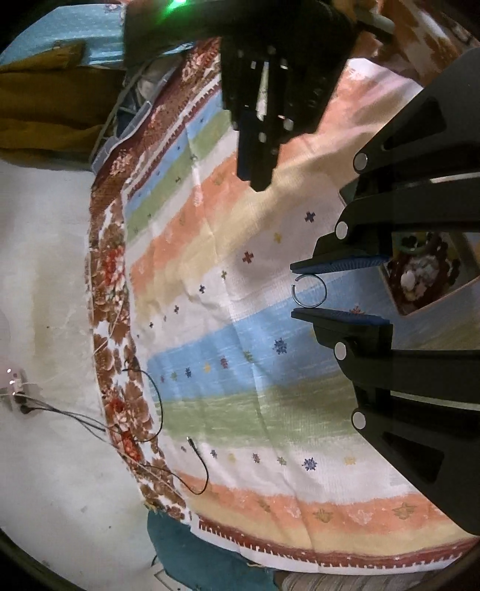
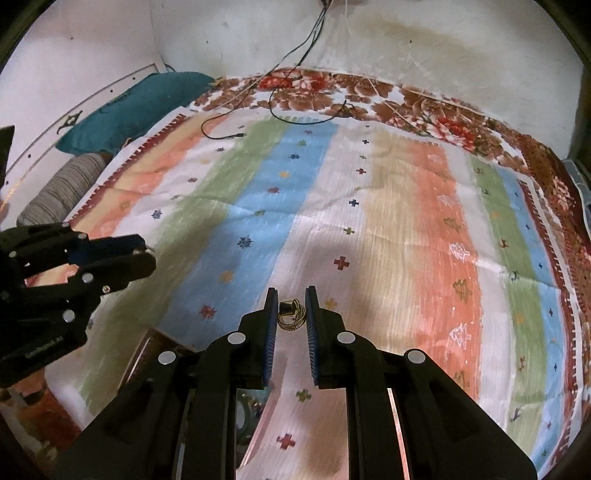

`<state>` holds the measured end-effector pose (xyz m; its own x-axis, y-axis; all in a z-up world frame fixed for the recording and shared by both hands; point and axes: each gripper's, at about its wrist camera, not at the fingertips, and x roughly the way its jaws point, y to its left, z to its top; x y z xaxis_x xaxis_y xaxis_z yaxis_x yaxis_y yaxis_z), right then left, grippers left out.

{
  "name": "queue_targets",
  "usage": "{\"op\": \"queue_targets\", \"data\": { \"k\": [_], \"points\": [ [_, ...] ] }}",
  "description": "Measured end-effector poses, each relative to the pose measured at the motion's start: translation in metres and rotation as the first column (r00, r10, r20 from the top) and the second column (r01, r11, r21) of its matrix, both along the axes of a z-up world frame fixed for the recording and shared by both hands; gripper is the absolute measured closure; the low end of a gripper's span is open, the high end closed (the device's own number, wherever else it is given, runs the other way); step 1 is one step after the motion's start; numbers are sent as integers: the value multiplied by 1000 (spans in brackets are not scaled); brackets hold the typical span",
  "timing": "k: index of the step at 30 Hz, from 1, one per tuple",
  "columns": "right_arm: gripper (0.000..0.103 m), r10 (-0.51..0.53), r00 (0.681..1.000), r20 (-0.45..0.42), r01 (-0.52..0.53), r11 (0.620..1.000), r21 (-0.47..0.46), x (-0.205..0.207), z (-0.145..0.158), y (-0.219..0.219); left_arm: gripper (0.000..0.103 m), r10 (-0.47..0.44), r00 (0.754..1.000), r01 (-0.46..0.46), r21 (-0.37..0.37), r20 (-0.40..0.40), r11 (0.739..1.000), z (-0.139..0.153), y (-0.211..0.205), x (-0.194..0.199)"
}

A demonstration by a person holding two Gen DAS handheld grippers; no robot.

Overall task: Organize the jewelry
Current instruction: 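Carry both rings over the silver tin, then open both tools above the tin to drop the rings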

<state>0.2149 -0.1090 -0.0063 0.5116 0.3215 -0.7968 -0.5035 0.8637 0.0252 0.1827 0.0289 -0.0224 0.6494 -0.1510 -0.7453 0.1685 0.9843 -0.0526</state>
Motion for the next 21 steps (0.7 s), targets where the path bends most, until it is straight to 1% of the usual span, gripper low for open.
{"op": "queue_targets", "data": {
  "k": [4,8,10,12,17,21],
  "points": [
    [87,-12,1000,15,12,1000,16,-16,7,-2,85,24,1000,-24,-2,8,1000,10,-2,-13],
    [87,-30,1000,2,30,999,25,-28,6,-4,85,56,998,-56,16,-3,998,16,-4,-23],
    [87,-31,999,-8,31,999,32,-33,6,-3,85,58,998,-58,1,-17,998,17,-5,-30],
    [87,-18,1000,-24,19,999,47,-40,6,-1,85,65,998,-65,5,-19,998,17,-7,-36],
    [87,24,999,-36,-21,997,71,-61,5,4,85,69,998,-69,-21,-5,997,24,-9,-50],
    [87,39,998,-47,-35,996,82,-68,4,7,85,76,997,-75,-43,6,996,30,-12,-57]
  ]
}}
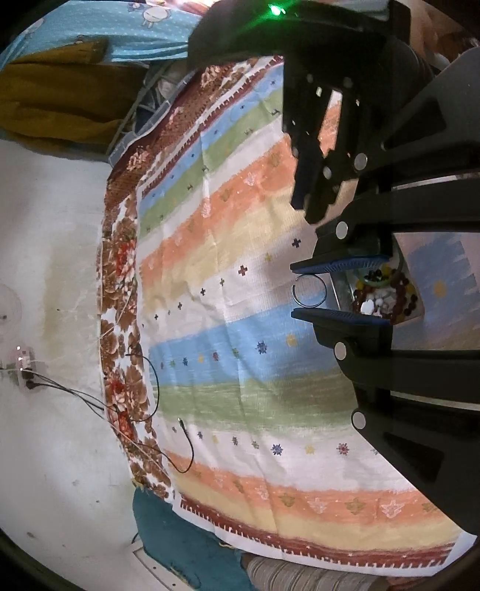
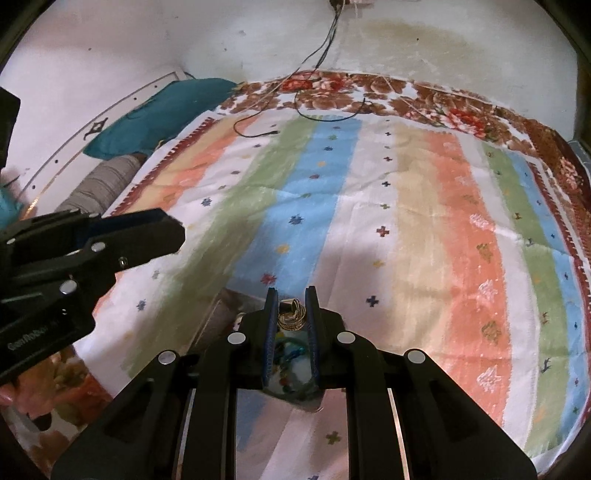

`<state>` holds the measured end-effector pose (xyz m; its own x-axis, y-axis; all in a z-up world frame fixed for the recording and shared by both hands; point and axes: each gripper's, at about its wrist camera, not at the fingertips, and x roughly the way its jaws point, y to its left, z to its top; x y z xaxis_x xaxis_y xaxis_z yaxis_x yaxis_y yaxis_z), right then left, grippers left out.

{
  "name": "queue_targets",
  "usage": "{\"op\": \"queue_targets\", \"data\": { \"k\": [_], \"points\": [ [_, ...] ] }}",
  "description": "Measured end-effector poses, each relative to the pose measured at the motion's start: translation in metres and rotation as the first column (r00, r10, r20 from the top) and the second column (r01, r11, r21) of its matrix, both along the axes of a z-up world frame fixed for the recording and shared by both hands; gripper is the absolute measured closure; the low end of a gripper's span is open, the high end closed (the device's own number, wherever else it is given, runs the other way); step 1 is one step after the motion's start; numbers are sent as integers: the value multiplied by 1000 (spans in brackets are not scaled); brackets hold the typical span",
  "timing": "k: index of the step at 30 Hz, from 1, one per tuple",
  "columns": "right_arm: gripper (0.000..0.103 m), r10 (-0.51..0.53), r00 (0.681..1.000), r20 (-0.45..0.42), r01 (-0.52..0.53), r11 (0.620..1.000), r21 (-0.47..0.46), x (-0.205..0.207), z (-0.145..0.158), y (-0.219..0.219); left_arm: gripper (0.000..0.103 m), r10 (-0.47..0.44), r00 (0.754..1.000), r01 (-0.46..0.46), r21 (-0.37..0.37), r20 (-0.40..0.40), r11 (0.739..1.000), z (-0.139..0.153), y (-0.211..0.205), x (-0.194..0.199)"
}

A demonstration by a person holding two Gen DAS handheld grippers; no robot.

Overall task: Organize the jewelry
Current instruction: 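Open both tools above the tin to drop the rings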

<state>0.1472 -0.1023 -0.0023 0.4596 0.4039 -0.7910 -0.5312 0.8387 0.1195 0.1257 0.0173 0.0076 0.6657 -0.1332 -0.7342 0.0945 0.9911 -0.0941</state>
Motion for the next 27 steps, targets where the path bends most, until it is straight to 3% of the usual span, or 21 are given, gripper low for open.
{"op": "queue_targets", "data": {
  "k": [5,9,10,12,15,18,24,27],
  "points": [
    [87,11,1000,-11,-11,1000,1,-1,-1,1,85,-10,999,9,22,30,1000,3,-6,-6],
    [87,3,1000,-15,-3,1000,7,0,-1,-2,85,-16,1000,16,11,-3,1000,-3,-6,-1],
    [87,-5,1000,-23,5,1000,7,2,-1,-4,83,-4,1000,4,27,-3,1000,-5,-5,0],
    [87,-15,999,-30,14,1000,-22,3,-4,-5,69,14,1000,-14,47,8,999,-4,-4,0],
    [86,-19,999,-42,18,1000,-25,3,-5,-8,68,35,999,-35,45,8,998,-4,1,-1],
    [75,-22,999,-43,22,1000,-14,2,-4,-12,68,30,999,-30,33,-11,999,-7,2,-2],
    [71,-18,999,-51,18,1000,-8,-1,-6,-14,67,41,999,-41,14,-11,999,-2,5,-9],
    [61,-24,999,-43,24,1000,-4,-4,-5,-14,63,45,999,-45,4,-7,999,0,7,-16]
  ]
}}
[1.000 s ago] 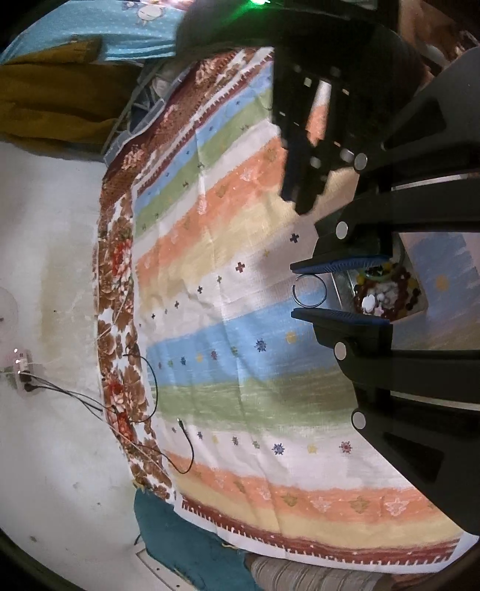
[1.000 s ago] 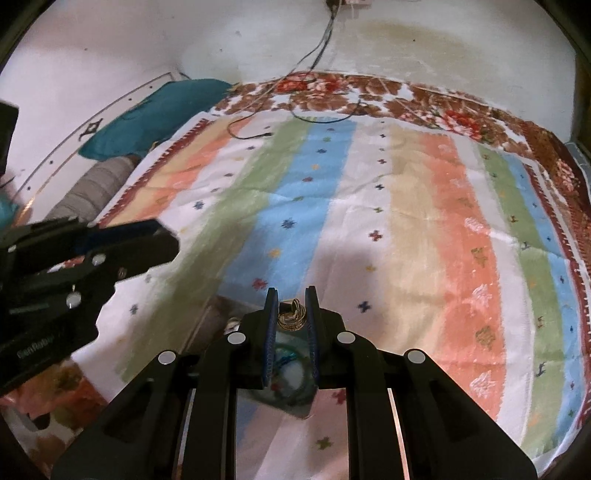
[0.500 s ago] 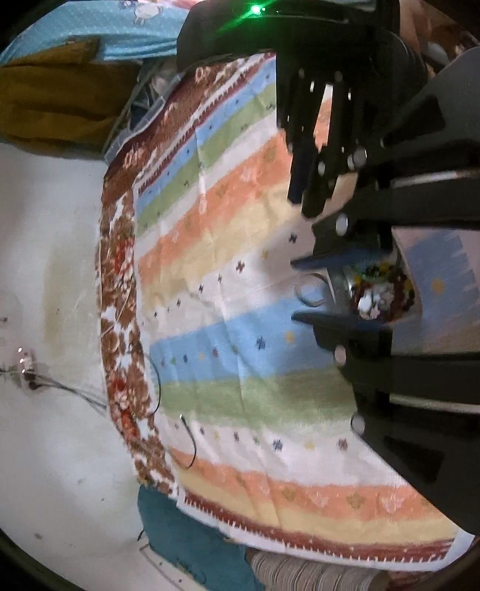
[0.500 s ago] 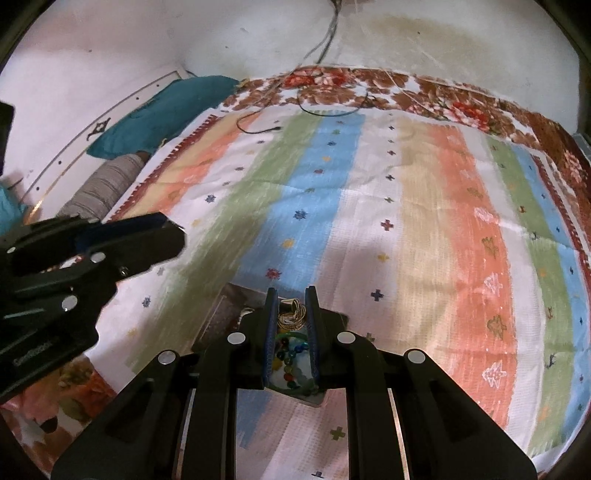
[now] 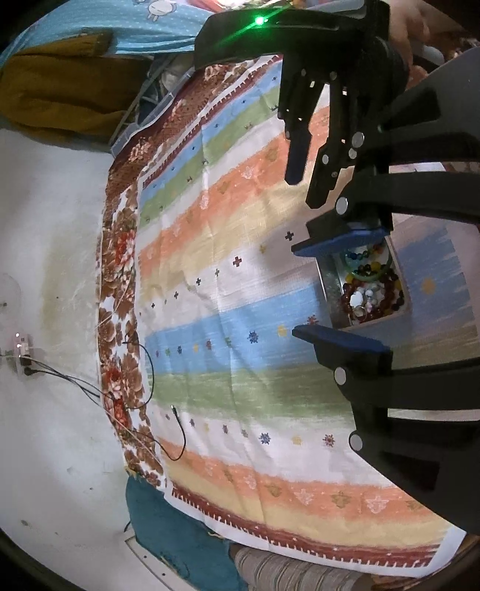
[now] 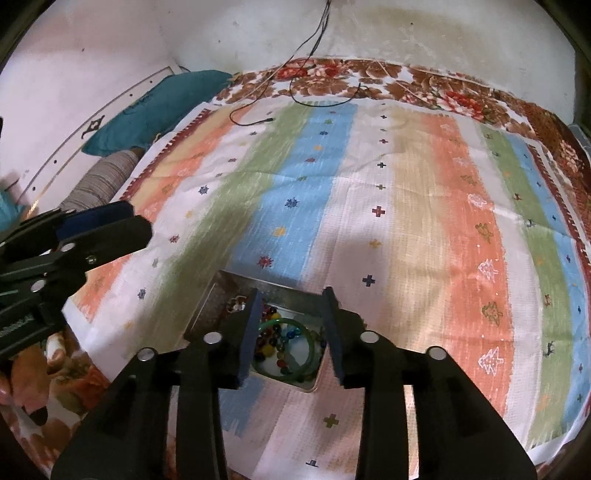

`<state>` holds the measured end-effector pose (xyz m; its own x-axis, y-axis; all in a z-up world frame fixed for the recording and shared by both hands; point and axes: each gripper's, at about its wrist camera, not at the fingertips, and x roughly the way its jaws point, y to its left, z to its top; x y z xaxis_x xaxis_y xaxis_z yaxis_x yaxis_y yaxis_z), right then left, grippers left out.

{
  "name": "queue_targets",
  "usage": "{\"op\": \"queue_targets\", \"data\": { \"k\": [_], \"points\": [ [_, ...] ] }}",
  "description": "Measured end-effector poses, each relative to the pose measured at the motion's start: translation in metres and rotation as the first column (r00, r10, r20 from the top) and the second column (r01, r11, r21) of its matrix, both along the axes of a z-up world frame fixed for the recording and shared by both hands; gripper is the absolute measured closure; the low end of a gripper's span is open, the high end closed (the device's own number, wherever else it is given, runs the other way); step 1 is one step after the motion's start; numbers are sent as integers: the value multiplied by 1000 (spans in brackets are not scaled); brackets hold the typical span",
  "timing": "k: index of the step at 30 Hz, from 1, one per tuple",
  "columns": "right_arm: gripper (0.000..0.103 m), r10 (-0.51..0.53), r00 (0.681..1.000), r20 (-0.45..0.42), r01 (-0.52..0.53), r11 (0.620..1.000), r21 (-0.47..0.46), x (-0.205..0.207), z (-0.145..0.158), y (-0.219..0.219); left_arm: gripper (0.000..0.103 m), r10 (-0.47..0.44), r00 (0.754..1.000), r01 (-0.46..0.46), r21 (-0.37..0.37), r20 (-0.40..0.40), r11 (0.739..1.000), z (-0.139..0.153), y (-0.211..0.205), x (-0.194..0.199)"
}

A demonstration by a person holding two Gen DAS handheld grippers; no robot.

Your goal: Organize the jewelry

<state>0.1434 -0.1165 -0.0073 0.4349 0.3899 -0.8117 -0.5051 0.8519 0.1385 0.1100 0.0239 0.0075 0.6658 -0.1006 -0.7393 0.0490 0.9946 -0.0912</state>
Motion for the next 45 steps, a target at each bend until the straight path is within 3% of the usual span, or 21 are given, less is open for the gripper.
{"op": "queue_targets", "data": {
  "k": [4,10,16,18,21,28,31,45],
  "points": [
    [50,2,1000,16,-2,1000,5,-6,3,-7,56,-4,1000,4,2,-8,1000,-1,0,-10],
    [38,-16,999,32,14,998,56,-16,11,-24,33,23,1000,-23,-2,4,1000,1,2,-33],
    [31,-40,994,101,36,998,45,-30,19,-37,19,46,999,-46,-5,0,999,-1,9,-44],
    [25,-49,992,112,40,996,77,-36,23,-43,6,22,1000,-22,-26,-5,999,-1,8,-47],
    [19,-42,993,108,30,994,104,-46,22,-50,6,7,1000,-7,-1,4,1000,-1,4,-54],
    [6,-16,988,153,6,998,66,-66,23,-52,6,17,1000,-17,-2,-19,1000,-3,2,-70],
    [6,-11,986,169,0,998,69,-73,24,-54,6,3,999,-5,-39,-35,999,-6,1,-76],
    [5,1,978,210,-17,997,73,-88,29,-56,6,32,998,-33,7,49,999,0,-16,-99]
  ]
}}
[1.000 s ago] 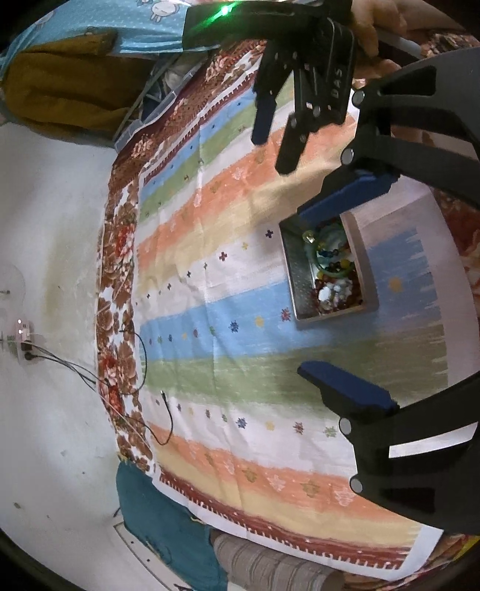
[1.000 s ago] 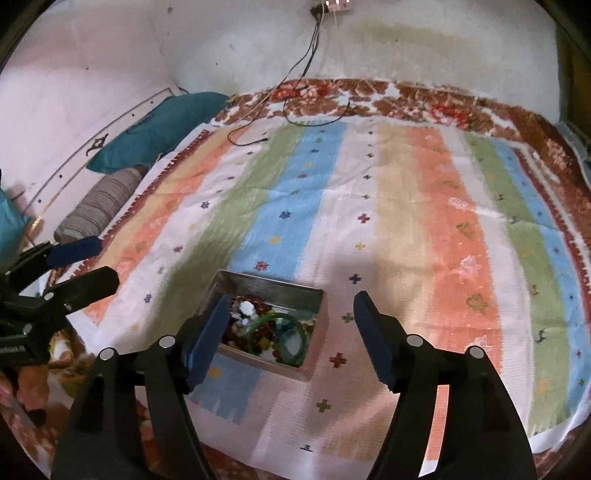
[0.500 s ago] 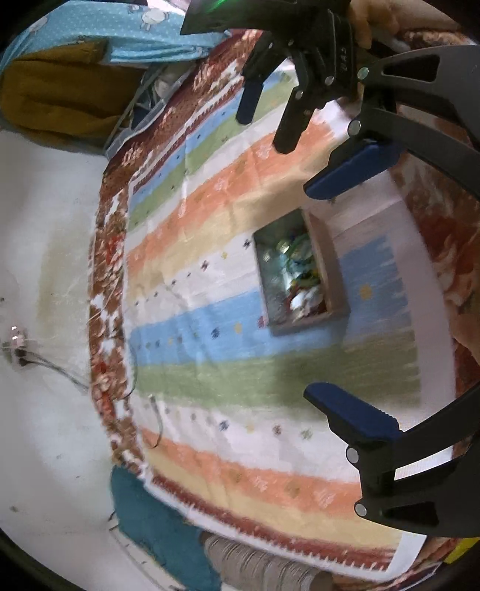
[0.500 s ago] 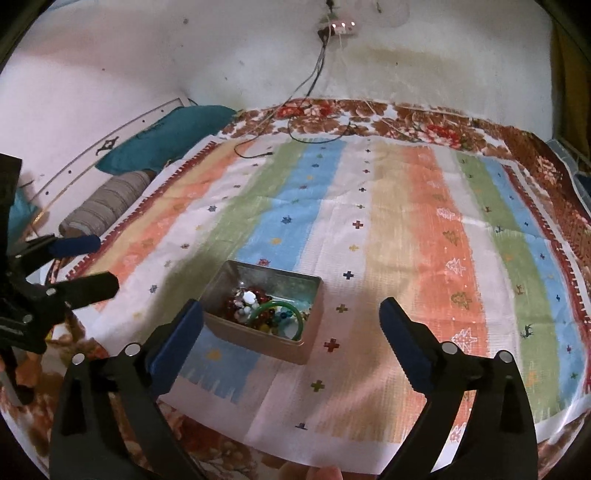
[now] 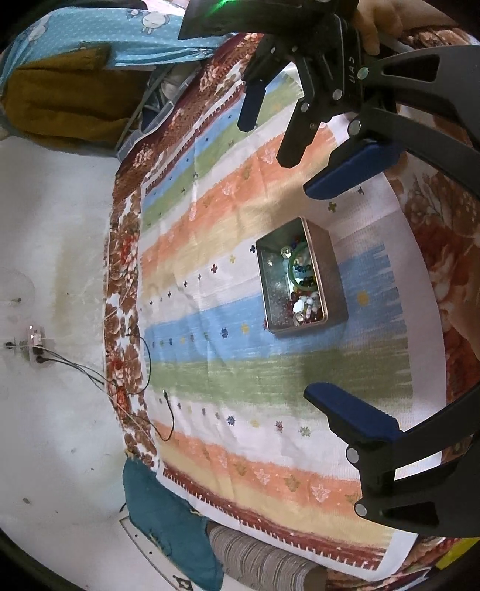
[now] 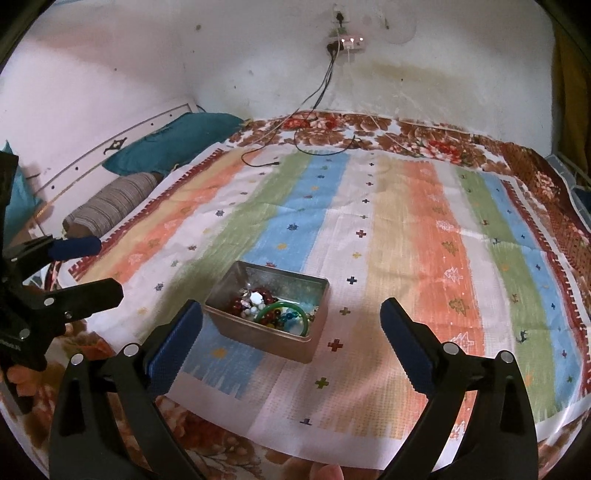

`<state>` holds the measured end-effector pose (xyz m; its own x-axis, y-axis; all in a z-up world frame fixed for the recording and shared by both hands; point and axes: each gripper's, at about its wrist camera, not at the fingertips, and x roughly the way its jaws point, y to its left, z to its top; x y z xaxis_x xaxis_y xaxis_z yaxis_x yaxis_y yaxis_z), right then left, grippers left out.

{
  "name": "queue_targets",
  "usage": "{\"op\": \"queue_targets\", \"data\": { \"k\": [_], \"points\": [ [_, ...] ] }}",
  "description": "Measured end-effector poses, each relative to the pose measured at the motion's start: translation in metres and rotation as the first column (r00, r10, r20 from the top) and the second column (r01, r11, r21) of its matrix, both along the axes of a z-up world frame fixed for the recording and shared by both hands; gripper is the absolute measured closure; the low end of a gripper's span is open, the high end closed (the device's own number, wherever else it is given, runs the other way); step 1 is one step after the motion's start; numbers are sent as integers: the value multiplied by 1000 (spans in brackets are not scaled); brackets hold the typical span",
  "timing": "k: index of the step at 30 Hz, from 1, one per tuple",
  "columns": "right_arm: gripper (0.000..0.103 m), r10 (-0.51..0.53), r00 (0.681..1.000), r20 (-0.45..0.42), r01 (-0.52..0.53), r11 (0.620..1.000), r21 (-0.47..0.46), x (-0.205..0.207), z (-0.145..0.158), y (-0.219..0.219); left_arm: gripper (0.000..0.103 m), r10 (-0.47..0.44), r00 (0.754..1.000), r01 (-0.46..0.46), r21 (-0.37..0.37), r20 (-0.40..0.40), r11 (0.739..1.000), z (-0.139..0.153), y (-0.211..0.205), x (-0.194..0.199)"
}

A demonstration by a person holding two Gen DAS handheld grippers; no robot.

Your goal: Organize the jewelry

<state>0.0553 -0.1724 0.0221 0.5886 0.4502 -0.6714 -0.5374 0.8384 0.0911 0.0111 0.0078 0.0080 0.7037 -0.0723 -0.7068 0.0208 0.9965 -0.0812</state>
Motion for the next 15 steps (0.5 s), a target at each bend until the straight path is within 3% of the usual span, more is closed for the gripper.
{"op": "queue_targets", "data": {
  "k": [6,15],
  "points": [
    [5,9,1000,13,-10,1000,29,-7,3,-1,6,2,1000,-4,87,19,996,-2,-13,-3],
    [5,21,1000,-23,-21,999,24,-3,-4,2,6,45,999,-45,40,14,998,-1,-2,-2]
  ]
}}
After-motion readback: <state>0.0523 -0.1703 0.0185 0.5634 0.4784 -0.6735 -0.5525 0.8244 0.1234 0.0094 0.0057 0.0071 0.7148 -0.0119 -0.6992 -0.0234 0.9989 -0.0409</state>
